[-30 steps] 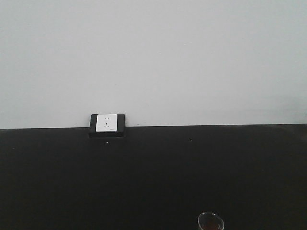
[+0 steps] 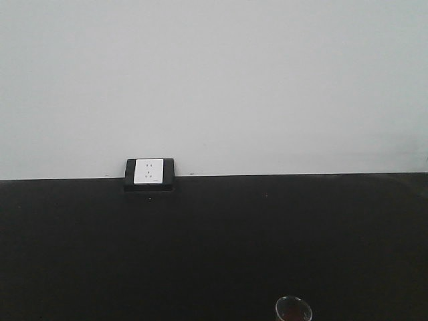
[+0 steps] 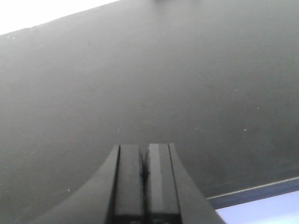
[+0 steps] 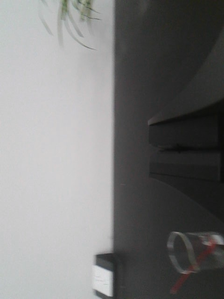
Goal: Grab beaker from right and move to left
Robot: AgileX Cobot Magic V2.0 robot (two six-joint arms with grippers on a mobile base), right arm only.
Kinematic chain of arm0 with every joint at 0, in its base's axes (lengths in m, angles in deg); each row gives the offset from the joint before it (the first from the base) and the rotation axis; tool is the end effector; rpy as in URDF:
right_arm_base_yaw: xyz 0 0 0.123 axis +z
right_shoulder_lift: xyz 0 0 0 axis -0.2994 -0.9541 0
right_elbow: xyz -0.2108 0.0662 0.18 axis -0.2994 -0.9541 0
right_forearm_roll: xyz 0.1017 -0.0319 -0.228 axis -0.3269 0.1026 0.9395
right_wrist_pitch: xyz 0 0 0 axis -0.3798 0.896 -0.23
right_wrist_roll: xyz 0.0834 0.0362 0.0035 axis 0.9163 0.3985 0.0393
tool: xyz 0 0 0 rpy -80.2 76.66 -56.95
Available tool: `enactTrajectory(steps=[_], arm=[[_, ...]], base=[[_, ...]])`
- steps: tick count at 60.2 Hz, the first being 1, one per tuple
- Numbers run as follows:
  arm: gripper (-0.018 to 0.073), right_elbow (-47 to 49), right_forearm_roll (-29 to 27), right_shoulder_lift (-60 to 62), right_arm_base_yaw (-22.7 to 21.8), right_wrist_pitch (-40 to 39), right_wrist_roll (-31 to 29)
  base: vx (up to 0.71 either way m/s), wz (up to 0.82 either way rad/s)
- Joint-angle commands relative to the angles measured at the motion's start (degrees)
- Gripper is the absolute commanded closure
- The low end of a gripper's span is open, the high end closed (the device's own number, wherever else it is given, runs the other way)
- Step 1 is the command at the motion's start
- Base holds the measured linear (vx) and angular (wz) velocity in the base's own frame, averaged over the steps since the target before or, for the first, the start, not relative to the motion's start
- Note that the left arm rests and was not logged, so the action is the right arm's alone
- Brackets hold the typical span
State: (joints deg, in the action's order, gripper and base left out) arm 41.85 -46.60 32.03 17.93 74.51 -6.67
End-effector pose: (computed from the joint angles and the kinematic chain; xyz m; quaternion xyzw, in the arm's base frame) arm 0.0562 0.0002 0.2079 -0.0137 0.6652 -0.0115 0.7465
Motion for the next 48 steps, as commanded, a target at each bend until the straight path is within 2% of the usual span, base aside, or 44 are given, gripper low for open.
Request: enactTrajectory(steps=[1,12,25,35,48], arm=[[0.0567,-0.08,-0.11,0.53,-0.23,-12.74,-0.1],[0.0567,7.29,-0.79,-5.78,-0.23,-14.33,-0.49],[0.0567,19.12,-0.58,-25.94,-0.23,-15.27,-2.04],[0.0567,24.74,-0.58,-40.9,-0.23,-22.72,-1.18],[0.0556,25.93,-0.58,-51.21,-0.23,-32.83,0.65]], base=[[0.0,0.0],[0.0,0.0],[0.0,0.0],[0.0,0.0],[0.0,0.0]])
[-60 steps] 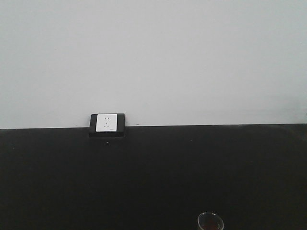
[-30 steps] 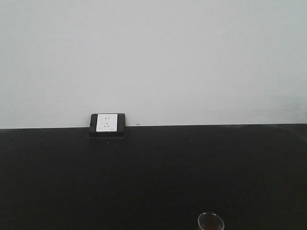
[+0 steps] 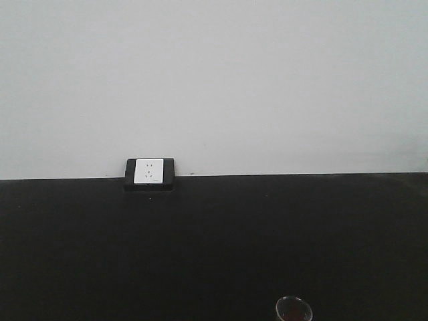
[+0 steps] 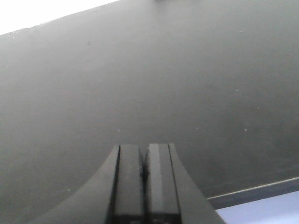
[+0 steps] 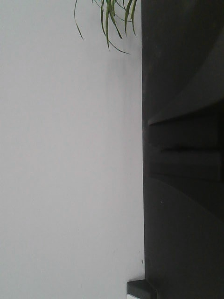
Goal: Grab beaker from right and move to left
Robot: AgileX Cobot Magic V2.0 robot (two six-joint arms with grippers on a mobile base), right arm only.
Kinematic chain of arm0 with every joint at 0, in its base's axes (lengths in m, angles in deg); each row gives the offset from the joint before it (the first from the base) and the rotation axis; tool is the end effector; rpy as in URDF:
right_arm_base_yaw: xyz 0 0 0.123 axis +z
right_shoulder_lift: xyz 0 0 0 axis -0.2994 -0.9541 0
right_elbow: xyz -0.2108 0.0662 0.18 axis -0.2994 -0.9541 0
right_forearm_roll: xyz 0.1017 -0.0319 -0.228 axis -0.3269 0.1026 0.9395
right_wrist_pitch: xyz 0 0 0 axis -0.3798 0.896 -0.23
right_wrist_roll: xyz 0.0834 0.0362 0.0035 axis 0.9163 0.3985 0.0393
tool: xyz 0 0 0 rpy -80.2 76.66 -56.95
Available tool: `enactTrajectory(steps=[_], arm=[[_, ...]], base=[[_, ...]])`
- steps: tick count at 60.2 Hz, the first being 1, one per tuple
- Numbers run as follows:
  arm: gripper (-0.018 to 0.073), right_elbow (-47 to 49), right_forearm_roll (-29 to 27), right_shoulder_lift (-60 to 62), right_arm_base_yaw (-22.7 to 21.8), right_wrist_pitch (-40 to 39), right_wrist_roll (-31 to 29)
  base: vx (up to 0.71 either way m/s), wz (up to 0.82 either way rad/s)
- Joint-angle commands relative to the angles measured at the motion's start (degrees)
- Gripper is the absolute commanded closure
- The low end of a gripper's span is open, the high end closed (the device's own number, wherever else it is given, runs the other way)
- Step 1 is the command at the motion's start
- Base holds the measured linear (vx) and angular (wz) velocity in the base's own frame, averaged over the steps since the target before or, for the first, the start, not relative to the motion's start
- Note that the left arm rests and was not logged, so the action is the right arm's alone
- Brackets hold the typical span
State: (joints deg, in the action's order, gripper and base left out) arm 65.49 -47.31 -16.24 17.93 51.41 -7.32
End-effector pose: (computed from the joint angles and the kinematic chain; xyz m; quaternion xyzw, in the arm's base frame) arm 0.1711 -0.0020 0.2973 -0.0036 0.6758 -0.0262 0.7366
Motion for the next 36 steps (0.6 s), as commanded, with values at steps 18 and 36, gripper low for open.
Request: enactTrajectory(steps=[18,36], arm=[[0.0321,2.29,11.95,-10.4,-0.12,-11.88,10.35],[-0.0063,2.29,14.57,-15.41,-0.12,-15.59,14.88]], base=[[0.0,0.0],[0.0,0.0]])
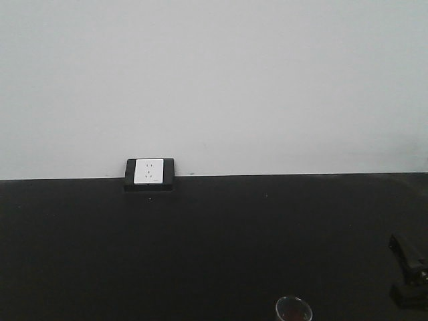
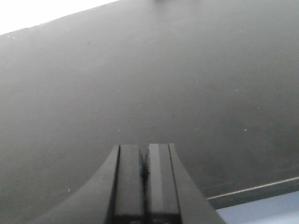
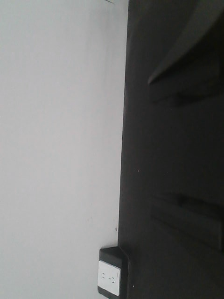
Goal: Grab beaker from right and move to left
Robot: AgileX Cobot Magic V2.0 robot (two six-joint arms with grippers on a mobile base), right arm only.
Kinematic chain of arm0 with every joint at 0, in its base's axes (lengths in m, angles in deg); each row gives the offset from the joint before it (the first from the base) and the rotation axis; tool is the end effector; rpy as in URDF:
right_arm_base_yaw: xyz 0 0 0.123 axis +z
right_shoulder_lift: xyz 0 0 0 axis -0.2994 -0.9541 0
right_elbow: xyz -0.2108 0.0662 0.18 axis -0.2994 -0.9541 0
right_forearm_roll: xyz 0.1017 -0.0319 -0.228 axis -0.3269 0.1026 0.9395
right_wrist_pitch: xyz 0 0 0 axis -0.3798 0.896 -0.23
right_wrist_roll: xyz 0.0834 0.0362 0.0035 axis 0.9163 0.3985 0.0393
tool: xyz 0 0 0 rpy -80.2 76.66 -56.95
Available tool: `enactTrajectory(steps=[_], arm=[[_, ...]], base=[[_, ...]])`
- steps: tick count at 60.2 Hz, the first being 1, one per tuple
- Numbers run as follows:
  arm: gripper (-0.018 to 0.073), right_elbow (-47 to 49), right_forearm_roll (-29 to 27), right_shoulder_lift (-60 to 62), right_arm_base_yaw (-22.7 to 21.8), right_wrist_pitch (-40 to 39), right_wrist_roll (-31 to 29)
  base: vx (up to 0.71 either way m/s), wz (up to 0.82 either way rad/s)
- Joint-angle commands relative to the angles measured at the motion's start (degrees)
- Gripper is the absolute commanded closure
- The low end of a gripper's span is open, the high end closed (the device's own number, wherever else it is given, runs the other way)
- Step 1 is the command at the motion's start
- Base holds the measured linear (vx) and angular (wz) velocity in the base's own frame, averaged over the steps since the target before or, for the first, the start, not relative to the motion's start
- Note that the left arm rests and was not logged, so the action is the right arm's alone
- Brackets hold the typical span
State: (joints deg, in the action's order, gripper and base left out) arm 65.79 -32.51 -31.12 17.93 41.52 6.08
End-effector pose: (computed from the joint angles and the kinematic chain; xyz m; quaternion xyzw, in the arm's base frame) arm 0.2117 0.0108 0.2643 -0.0479 0.7056 0.0277 0.7065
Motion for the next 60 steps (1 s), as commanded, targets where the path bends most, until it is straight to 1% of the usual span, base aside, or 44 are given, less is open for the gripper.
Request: enactTrajectory(steps=[1,6,13,20,22,25,26,33,37,42,48,54,60], arm=[[-0.0076,1.92,-0.22,-0.75,-0.12,-5.7,1.85],[-0.0125,1.5,-0.22,-1.53,-0.12,-5.65,2.39],[-0.0127,1.51,-0.17,-2.27,-0.12,-5.7,2.61],[-0.0107,1.51,0.65,-2.4,-0.1,-5.7,8.71],[-0.0099,1.51,1.25,-2.4,-0.1,-5.7,10.18],[-0.0086,1.26,4.11,-2.52,-0.1,-5.94,11.33],[-0.0082,0.89,5.86,-2.58,-0.1,-6.44,11.34],[-0.0048,-3.08,14.65,-3.35,-0.1,-13.33,11.93],[-0.0025,-6.46,18.15,-5.01,-0.1,-18.07,12.86],[-0.0008,-9.54,19.96,-7.94,-0.1,-22.05,12.86],[-0.0005,-12.57,20.3,-12.66,-0.1,-26.96,12.86],[-0.0005,-13.85,21.49,-18.23,-0.1,-33.09,12.94],[-0.0005,-13.66,24.01,-24.64,-0.1,-38.59,12.29]], base=[[0.0,0.0],[0.0,0.0],[0.0,0.0],[0.0,0.0],[0.0,0.0],[0.0,0.0],[0.0,0.0],[0.0,0.0],[0.0,0.0],[0.0,0.0],[0.0,0.0],[0.0,0.0],[0.0,0.0]])
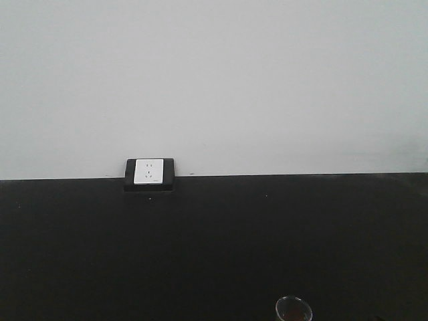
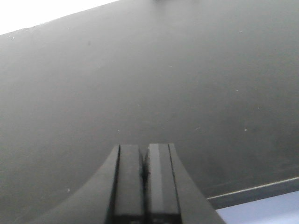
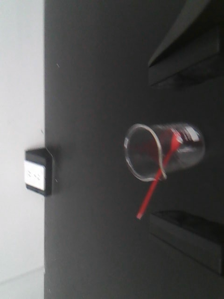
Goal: Grab beaker from right and move to left
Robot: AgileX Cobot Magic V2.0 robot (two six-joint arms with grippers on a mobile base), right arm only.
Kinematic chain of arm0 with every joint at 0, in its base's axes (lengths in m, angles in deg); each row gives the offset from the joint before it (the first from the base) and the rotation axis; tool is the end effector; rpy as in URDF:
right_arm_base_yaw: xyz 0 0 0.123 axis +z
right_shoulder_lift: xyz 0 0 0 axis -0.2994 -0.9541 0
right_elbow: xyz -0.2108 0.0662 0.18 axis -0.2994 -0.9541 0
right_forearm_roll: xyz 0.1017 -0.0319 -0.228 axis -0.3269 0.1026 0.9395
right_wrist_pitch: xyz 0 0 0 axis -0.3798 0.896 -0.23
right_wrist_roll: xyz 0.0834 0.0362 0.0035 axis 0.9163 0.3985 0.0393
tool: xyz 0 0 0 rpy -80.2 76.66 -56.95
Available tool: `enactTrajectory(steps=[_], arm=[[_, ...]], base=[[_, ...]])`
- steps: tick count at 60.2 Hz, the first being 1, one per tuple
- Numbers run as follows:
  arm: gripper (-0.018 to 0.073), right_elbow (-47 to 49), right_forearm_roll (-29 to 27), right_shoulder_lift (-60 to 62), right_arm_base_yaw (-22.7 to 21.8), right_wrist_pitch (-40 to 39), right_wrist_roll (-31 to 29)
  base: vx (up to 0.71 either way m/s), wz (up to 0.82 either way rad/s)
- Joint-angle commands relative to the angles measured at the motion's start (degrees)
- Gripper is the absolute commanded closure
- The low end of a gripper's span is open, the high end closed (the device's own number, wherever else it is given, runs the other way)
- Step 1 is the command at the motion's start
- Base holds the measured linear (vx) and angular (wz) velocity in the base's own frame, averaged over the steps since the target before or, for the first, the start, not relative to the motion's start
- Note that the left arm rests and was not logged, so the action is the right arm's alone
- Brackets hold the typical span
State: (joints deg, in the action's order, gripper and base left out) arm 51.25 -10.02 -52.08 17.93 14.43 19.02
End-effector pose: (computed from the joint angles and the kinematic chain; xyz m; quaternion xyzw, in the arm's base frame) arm 0.1875 0.0447 0.1615 -0.1361 0.7575 0.2090 0.6034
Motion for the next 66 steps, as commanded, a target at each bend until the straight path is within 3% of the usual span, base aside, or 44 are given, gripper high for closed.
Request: enactTrajectory(steps=[1,19,66], arm=[[-0.0005,0.89,1.78,-4.61,-0.1,-12.23,-0.76],[-0.0005,5.53,3.55,-17.54,-0.1,-14.27,-4.39],[-0.0005,27.67,14.03,-33.01,-0.1,-14.27,-0.23]], base=[[0.0,0.0],[0.0,0.0],[0.0,0.0]])
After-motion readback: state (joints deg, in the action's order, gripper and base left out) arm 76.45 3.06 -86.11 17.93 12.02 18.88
